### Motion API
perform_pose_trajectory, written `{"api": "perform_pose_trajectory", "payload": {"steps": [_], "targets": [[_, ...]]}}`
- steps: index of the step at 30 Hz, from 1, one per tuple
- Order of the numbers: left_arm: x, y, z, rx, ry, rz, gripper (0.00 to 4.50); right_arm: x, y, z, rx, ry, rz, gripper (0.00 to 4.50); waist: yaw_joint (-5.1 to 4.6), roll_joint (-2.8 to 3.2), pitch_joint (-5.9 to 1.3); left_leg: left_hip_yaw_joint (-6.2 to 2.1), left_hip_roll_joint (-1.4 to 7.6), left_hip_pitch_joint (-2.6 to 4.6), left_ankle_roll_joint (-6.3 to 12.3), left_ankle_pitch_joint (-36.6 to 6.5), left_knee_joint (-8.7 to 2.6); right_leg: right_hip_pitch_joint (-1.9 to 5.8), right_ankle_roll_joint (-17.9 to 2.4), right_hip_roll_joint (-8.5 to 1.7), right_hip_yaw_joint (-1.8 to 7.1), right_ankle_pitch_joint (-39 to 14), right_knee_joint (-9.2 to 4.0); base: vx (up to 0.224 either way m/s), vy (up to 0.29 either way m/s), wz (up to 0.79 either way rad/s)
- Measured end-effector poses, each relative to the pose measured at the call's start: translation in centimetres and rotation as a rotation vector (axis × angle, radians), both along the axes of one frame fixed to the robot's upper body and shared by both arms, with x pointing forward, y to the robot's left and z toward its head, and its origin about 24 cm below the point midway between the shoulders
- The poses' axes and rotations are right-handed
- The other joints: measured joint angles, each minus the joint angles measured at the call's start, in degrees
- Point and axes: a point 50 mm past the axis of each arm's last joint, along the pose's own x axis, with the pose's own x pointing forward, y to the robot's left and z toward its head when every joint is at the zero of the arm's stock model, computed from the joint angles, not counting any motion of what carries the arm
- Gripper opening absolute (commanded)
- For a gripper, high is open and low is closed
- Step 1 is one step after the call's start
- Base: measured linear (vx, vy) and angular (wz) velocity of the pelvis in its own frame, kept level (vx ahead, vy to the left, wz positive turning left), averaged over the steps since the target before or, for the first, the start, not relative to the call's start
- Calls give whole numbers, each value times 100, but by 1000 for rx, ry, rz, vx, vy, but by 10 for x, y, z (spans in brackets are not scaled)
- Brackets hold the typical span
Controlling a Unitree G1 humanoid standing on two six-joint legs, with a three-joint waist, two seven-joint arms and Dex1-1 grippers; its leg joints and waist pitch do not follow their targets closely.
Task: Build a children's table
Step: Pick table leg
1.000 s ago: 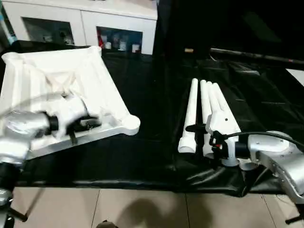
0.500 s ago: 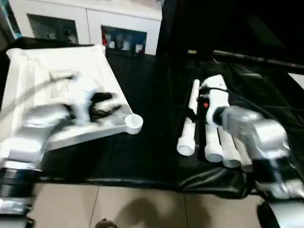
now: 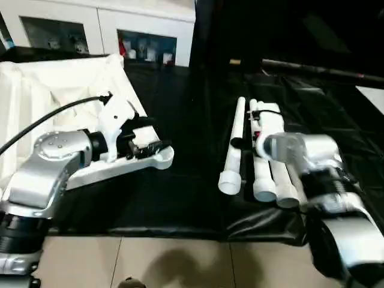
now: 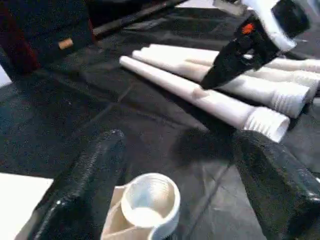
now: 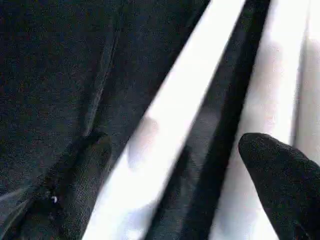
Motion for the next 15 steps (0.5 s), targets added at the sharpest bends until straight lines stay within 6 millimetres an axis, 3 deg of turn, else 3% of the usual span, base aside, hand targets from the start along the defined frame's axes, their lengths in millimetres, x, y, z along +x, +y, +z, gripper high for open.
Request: {"api": "perform_pose_trajectory", "payload": {"steps": [5,15], "targets": [[-12,-3,4,3,67,-84,448,-2,8,-11,78,63,3,450,-2,5,3,0,0,-10,-1,1,5,-12,-1,0,1,0,11,0,0,0],[-16,-5,6,24,126,-124,448,-6,17,-24,121,137,49,450,-5,6,4,-1,1,-13,-5,3,9,-23,-9,0,2,7,24,0,0,0]]}}
